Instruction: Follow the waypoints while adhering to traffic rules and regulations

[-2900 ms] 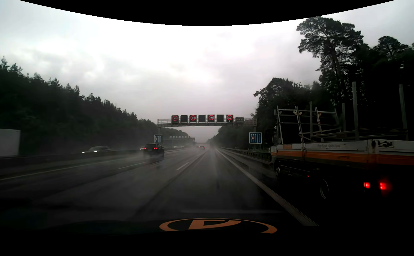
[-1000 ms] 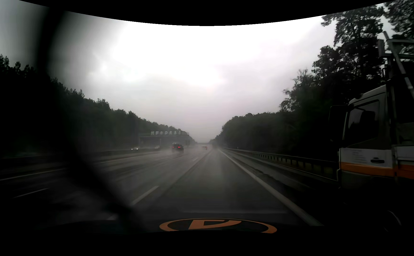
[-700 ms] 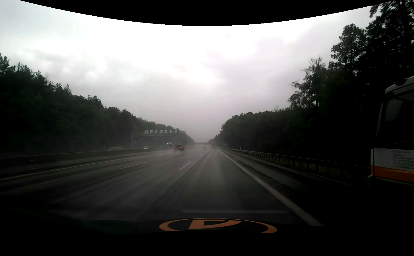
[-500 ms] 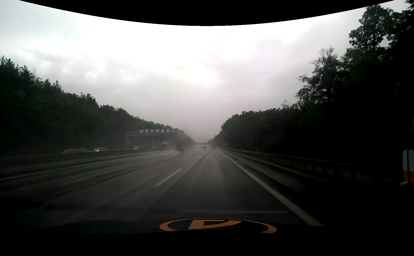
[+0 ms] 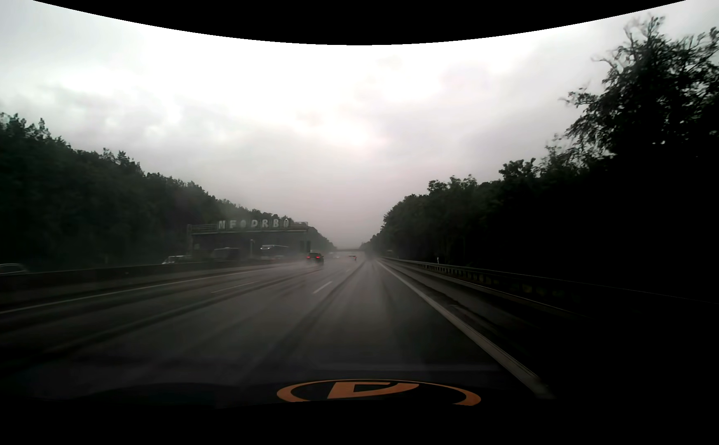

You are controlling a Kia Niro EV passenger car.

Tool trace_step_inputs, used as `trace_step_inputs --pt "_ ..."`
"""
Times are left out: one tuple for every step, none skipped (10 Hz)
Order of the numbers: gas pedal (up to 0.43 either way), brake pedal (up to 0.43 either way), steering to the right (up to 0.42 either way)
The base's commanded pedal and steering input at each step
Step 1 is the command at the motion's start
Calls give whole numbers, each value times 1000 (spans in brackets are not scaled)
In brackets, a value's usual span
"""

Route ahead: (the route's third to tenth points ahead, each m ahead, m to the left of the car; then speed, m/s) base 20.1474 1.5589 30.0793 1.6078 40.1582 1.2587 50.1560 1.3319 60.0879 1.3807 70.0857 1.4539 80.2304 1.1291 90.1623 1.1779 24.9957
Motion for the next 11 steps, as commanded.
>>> trace_step_inputs --pt "157 0 0" --pt "157 0 0" --pt "157 0 1" --pt "157 0 1" --pt "157 0 1" --pt "157 0 0" --pt "157 0 1" --pt "157 0 1" --pt "157 0 0" --pt "157 0 0" --pt "157 0 0"
